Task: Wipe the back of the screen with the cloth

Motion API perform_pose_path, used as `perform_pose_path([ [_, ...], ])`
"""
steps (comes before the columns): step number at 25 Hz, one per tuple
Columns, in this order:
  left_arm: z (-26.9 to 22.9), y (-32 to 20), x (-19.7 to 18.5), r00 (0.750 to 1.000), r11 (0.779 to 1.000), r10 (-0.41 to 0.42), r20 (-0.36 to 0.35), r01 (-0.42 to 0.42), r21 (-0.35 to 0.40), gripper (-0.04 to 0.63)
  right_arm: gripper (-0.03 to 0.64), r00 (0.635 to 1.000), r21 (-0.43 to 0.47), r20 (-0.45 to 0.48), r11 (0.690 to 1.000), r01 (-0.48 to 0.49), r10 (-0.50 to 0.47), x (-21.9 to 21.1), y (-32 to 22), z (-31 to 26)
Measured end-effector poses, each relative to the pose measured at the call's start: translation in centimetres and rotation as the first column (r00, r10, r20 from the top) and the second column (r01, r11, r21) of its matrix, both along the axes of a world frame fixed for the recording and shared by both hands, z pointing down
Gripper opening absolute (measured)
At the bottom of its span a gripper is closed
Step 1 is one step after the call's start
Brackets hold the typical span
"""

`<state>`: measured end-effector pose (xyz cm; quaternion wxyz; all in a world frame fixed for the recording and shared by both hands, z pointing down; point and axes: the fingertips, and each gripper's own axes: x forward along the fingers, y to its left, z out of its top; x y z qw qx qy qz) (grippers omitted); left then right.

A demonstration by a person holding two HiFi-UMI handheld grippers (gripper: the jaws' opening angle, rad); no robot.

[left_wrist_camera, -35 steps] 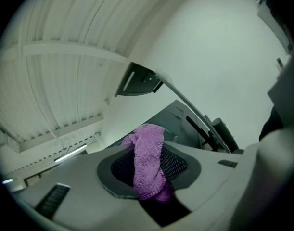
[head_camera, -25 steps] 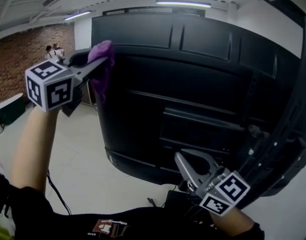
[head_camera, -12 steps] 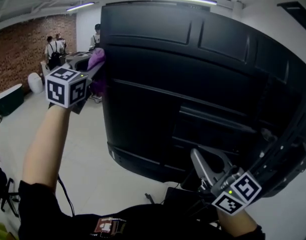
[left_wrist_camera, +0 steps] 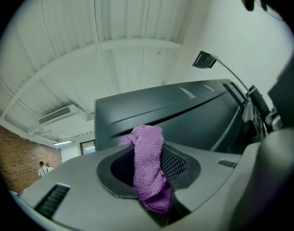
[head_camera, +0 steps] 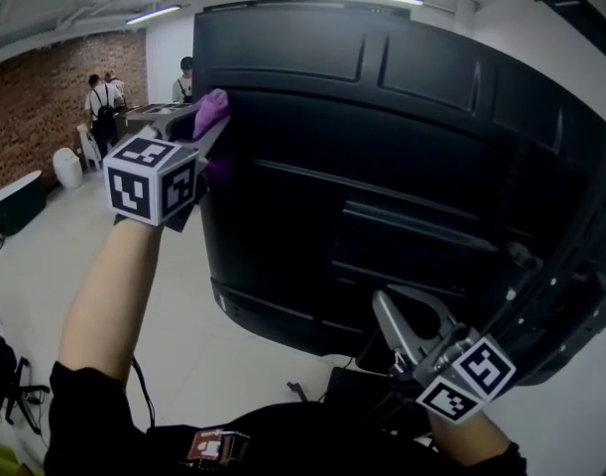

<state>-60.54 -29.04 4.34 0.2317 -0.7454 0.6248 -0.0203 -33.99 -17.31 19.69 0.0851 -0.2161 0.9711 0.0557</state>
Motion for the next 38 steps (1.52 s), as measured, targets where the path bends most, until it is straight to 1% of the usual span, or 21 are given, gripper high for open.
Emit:
perform_pose_path([
  [3,-0.5,0.2,5.0,0.996,0.997,0.073,0.058,-0.074,0.010,0.109,0.005,1.000,0.002,0.001,1.000,0.010,-0.010,0.0,-0.1,0.1],
  [5,-0.9,0.5,9.2,0.985,0.991,0.134,0.112,-0.135,0.007,0.109,0.005,1.000,0.004,0.000,1.000,0.020,-0.020,-0.3,0.0,0.1],
  [7,-1.5,0.9,13.5,0.965,0.980,0.194,0.178,-0.197,-0.003,0.109,0.005,1.000,0.008,0.001,0.999,0.031,-0.031,-0.6,0.2,0.1],
  [10,-1.7,0.9,19.1,0.922,0.970,0.242,0.303,-0.240,-0.045,0.109,0.005,0.999,0.016,0.005,0.999,0.045,-0.045,-0.8,0.7,0.1],
  [12,-1.6,0.9,22.4,0.880,0.963,0.270,0.390,-0.258,-0.084,0.109,0.005,0.999,0.019,0.005,0.998,0.054,-0.054,-0.9,1.0,0.3],
  [15,-1.1,0.9,26.9,0.801,0.951,0.308,0.513,-0.271,-0.148,0.109,0.005,0.998,0.018,-0.001,0.998,0.065,-0.065,-0.9,1.4,0.8],
  [18,-0.8,1.0,30.9,0.721,0.935,0.353,0.596,-0.289,-0.205,0.109,0.005,0.998,0.017,0.001,0.998,0.068,-0.068,-0.6,1.5,1.2],
  [20,-0.9,1.3,33.6,0.671,0.921,0.387,0.633,-0.313,-0.232,0.109,0.005,0.998,0.018,0.012,0.998,0.064,-0.064,-0.2,1.3,1.3],
  [22,-0.9,1.7,36.0,0.628,0.906,0.418,0.656,-0.342,-0.249,0.109,0.005,0.998,0.019,0.026,0.998,0.057,-0.058,0.2,1.0,1.2],
  [24,-0.5,2.0,37.8,0.596,0.891,0.448,0.666,-0.365,-0.272,0.109,0.005,0.998,0.020,0.036,0.998,0.053,-0.054,0.6,0.9,1.1],
  [26,0.3,2.3,38.6,0.575,0.877,0.474,0.667,-0.381,-0.294,0.109,0.005,0.998,0.021,0.039,0.998,0.054,-0.055,0.7,1.0,1.2],
  [27,0.6,2.4,38.4,0.573,0.876,0.474,0.669,-0.382,-0.294,0.109,0.005,0.997,0.019,0.041,0.998,0.059,-0.059,0.6,1.0,1.2],
  [28,0.5,2.5,37.6,0.581,0.883,0.460,0.671,-0.377,-0.279,0.109,0.005,0.997,0.016,0.042,0.998,0.064,-0.064,0.5,1.1,1.2],
  [30,-0.4,2.9,34.6,0.617,0.903,0.417,0.667,-0.366,-0.226,0.109,0.005,0.997,0.015,0.042,0.997,0.071,-0.071,0.4,1.1,1.0],
  [32,-0.9,3.8,30.6,0.653,0.908,0.405,0.640,-0.372,-0.195,0.109,0.005,0.996,0.016,0.039,0.997,0.073,-0.074,0.3,1.0,0.8],
  [34,-1.2,5.3,25.5,0.696,0.912,0.393,0.601,-0.380,-0.157,0.109,0.005,0.996,0.013,0.040,0.997,0.076,-0.076,0.1,0.8,0.6],
  [35,-1.3,6.1,22.6,0.726,0.916,0.381,0.572,-0.379,-0.128,0.109,0.005,0.996,0.013,0.041,0.997,0.076,-0.076,-0.1,0.7,0.5],
  [36,-1.3,6.9,19.4,0.767,0.925,0.359,0.532,-0.368,-0.093,0.109,0.005,0.996,0.014,0.041,0.997,0.075,-0.075,-0.2,0.6,0.3],
  [37,-1.1,7.6,16.0,0.813,0.939,0.323,0.485,-0.339,-0.056,0.109,0.005,0.997,0.016,0.040,0.997,0.072,-0.072,-0.3,0.6,0.2],
  [38,-0.5,8.0,12.3,0.859,0.956,0.271,0.435,-0.291,-0.020,0.109,0.005,0.997,0.018,0.038,0.997,0.069,-0.070,-0.4,0.6,0.2],
])
